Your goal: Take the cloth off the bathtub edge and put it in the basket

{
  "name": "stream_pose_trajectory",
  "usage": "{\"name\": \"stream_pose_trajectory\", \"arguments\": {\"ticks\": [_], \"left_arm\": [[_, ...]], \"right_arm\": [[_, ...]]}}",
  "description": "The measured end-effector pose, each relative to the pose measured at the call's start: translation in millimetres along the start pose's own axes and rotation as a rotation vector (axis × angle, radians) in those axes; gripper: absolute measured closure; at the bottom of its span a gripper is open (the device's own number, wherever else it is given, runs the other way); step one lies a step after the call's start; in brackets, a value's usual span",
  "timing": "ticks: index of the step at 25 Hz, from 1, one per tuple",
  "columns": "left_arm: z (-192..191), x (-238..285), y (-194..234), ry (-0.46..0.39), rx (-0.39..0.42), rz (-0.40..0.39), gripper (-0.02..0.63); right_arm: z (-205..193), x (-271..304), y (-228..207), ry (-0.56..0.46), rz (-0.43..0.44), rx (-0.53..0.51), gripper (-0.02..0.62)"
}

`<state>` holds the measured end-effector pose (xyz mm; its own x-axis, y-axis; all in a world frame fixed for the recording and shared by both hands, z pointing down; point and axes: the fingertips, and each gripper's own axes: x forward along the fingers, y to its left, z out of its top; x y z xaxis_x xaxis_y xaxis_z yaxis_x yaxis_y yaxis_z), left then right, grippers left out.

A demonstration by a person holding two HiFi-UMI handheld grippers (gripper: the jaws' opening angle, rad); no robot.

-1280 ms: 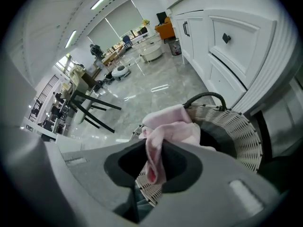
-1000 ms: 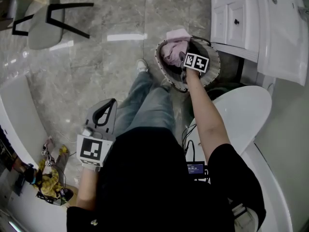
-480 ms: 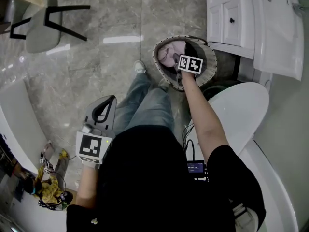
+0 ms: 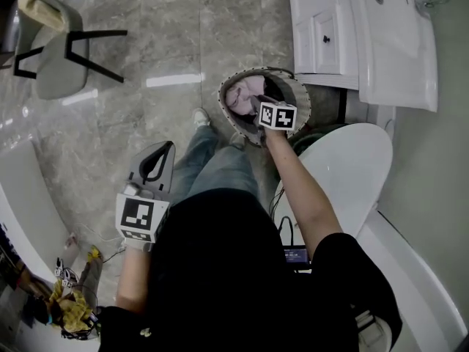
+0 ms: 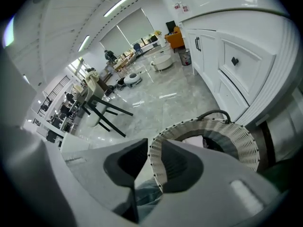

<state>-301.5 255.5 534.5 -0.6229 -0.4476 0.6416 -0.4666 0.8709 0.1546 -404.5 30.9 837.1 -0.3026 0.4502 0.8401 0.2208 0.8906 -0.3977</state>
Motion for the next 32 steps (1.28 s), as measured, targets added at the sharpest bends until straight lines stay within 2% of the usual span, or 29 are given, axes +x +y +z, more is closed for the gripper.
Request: {"name": "stream_pose_trajectory", "arguments": {"ticks": [6, 11, 21, 27, 32], "left_arm": [[27, 0, -4, -0.043, 0.005, -0.012, 0.595], [46, -5, -5, -0.087, 0.010, -0.013, 0.595], [94, -18, 0, -0.192, -0.002, -0.006, 0.595], [132, -30, 4, -0.271, -0.035, -0.006, 0.595], [177, -45, 4, -0.353, -0.019, -0.007, 0.595]], "right_arm": [[18, -51, 27, -0.056, 0.042, -0.035, 0.597], [37, -102, 55, -0.130, 0.083, -0.061, 0.598], [96, -215, 120, -0.294, 0.172, -0.178, 0.598], [137, -286, 152, -0.411, 0.217, -0.279, 0.598], [174, -349, 176, -0.539, 0.238, -0.361, 0.598]]}}
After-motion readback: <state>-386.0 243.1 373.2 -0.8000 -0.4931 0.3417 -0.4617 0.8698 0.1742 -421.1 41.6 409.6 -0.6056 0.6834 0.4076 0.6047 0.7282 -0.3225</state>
